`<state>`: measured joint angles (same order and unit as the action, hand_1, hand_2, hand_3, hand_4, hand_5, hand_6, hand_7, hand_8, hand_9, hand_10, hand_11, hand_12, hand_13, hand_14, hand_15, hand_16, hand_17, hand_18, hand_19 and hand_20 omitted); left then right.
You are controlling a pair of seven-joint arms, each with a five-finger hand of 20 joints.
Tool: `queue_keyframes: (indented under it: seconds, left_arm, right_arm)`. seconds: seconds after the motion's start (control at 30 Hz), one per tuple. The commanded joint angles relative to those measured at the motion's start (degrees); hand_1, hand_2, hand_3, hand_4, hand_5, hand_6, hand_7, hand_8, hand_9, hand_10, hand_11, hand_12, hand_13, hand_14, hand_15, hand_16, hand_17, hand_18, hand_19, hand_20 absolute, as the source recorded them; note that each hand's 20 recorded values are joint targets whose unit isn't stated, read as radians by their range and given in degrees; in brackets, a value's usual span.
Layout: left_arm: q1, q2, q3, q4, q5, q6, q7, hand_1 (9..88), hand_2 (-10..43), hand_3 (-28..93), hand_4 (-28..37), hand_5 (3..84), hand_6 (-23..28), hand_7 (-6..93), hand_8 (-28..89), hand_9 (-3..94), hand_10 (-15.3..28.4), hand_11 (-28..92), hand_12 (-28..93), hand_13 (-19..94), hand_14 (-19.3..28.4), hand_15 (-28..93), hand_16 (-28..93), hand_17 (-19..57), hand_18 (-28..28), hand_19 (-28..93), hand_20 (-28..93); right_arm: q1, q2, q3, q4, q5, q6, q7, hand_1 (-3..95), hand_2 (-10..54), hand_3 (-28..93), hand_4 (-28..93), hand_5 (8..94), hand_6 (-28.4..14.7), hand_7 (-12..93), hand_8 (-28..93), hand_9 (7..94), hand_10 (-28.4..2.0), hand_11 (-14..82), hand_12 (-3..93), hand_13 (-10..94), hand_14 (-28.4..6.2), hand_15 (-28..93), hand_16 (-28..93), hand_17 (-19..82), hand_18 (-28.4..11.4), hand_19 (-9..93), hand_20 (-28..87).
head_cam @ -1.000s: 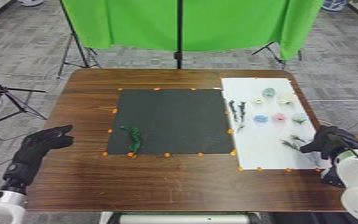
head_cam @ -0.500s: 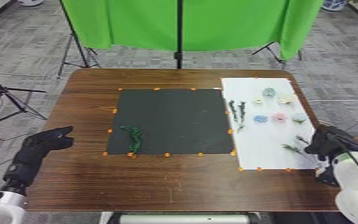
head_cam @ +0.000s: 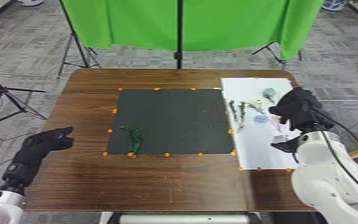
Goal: Arrange flowers
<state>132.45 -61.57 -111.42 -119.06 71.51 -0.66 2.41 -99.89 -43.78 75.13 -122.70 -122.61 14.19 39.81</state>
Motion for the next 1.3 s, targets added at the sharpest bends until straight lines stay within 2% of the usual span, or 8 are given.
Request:
queue_keyframes:
  seconds: [0.03, 0.1, 0.23, 0.5, 0.6, 0.77, 1.23, 1.3]
  left_arm:
    - [0.56, 0.21, -0.3, -0.11, 0.44, -1.61, -1.68, 28.6, 4.4, 63, -21.5, 48.7, 5.0, 11.5, -6, 49.0, 14.8, 22, 14, 40, 19.5, 23, 0, 7.7, 12.4, 8, 17]
    - [0.63, 0.2, -0.28, -0.19, 0.4, -1.45, -1.91, 28.7, 4.4, 63, -21.4, 48.6, 5.0, 11.4, -6, 48.9, 14.8, 21, 14, 40, 19.4, 23, 0, 7.7, 12.4, 8, 17]
    - [0.19, 0.35, -0.08, 0.0, 0.54, -2.18, -2.19, 28.6, 4.3, 63, -21.2, 48.5, 5.0, 11.3, -6, 48.8, 14.8, 21, 14, 40, 19.4, 23, 0, 7.6, 12.3, 8, 17]
    - [0.68, 0.31, -0.65, -0.36, 0.68, -2.58, -3.07, 28.6, 4.1, 63, -21.1, 48.1, 5.1, 11.1, -6, 48.6, 14.8, 21, 14, 40, 19.5, 23, 0, 7.5, 12.3, 8, 17]
    - [0.91, 0.1, -0.87, -0.49, 0.79, -3.02, -3.27, 28.6, 4.1, 63, -21.0, 48.0, 5.1, 10.9, -6, 48.4, 14.7, 21, 14, 40, 19.5, 23, 0, 7.5, 12.3, 8, 17]
    - [0.3, 0.37, -0.79, -0.23, 1.04, -4.29, -3.65, 28.5, 4.0, 63, -20.9, 47.8, 5.2, 10.6, -5, 48.1, 14.6, 21, 14, 40, 19.4, 22, 0, 7.4, 12.2, 8, 17]
    - [0.1, 0.29, -1.19, -0.44, 1.65, -6.06, -5.17, 28.5, 3.8, 63, -20.5, 47.3, 5.3, 10.5, -5, 47.4, 14.4, 20, 14, 39, 19.4, 22, 0, 7.1, 12.3, 8, 17]
    - [0.15, 0.24, -1.42, -0.28, 1.75, -6.71, -4.81, 28.5, 3.8, 63, -20.5, 47.2, 5.4, 10.3, -5, 47.3, 14.5, 20, 14, 39, 19.4, 22, 0, 7.1, 12.3, 8, 17]
  right_arm:
    - [18.07, -9.4, -19.69, 3.28, 1.23, -0.04, -2.81, 59.5, -9.5, 53, -11, 85.4, -2.9, 24, 16, 93.6, -10.9, 36.2, 25.9, 94, -0.5, 63, 25, 70, -11.0, 93, 52]
    - [20.9, -12.41, -22.99, 5.49, 1.21, -1.1, -3.0, 59.8, -9.5, 53, -10, 85.4, -3.0, 24, 16, 93.6, -10.9, 36.2, 25.8, 94, -0.4, 63, 25, 70, -10.8, 93, 52]
    - [24.47, -17.84, -27.03, 10.28, 3.2, -0.69, -2.75, 60.0, -9.5, 53, -10, 85.4, -3.0, 25, 16, 93.7, -11.0, 37.1, 25.4, 94, -0.3, 63, 24, 71, -10.3, 93, 51]
    - [25.52, -22.26, -30.51, 15.59, 6.83, 1.69, -1.66, 60.9, -9.5, 52, -9, 84.4, -3.5, 26, 17, 93.7, -10.6, 39.5, 24.9, 94, 0.5, 65, 22, 74, -8.7, 93, 47]
    - [25.21, -22.98, -31.56, 16.67, 8.26, 3.56, -1.63, 61.1, -9.5, 51, -9, 83.8, -3.8, 27, 18, 93.7, -10.5, 40.7, 24.4, 94, 0.9, 66, 21, 75, -8.0, 93, 45]
    - [24.42, -23.98, -32.62, 17.84, 10.28, 5.67, -1.2, 61.7, -9.5, 50, -8, 83.2, -4.3, 29, 18, 93.7, -10.4, 41.4, 23.6, 94, 1.1, 67, 20, 76, -7.4, 93, 43]
    - [23.81, -24.86, -33.25, 18.42, 15.56, 5.63, -1.2, 61.2, -9.5, 49, -8, 82.3, -4.9, 29, 17, 93.7, -10.8, 40.0, 22.3, 94, 0.7, 65, 18, 76, -6.3, 92, 38]
    - [23.95, -24.95, -33.55, 18.67, 15.49, 5.5, -1.16, 60.6, -9.5, 49, -7, 82.2, -4.9, 29, 17, 93.7, -10.8, 39.7, 22.2, 94, 0.5, 65, 18, 76, -6.1, 92, 37]
